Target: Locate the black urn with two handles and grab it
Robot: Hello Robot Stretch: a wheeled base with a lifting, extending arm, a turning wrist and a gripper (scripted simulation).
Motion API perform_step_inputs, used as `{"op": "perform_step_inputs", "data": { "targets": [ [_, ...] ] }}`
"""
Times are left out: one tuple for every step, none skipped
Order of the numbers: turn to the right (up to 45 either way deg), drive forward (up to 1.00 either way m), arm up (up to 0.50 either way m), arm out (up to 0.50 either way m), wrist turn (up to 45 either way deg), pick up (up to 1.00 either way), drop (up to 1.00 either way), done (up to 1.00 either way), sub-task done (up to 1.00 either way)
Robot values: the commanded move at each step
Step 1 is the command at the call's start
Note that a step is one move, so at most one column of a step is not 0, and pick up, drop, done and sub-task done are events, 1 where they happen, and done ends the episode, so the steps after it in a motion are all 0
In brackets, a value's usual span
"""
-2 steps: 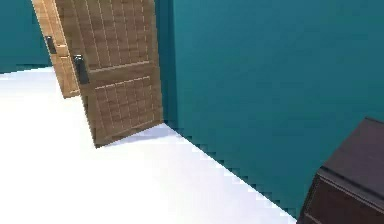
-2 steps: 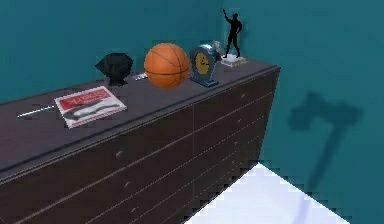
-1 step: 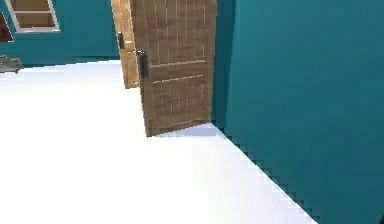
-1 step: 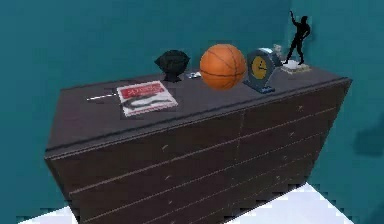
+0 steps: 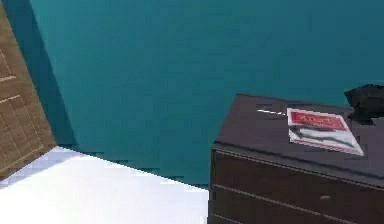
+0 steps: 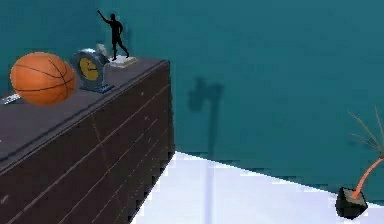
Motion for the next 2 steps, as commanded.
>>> {"op": "perform_step_inputs", "data": {
  "targets": [
    [45.0,0.0,0.0,0.0,0.0,0.0,0.0,0.0,0.0],
    [15.0,0.0,0.0,0.0,0.0,0.0,0.0,0.0,0.0]
  ]
}}
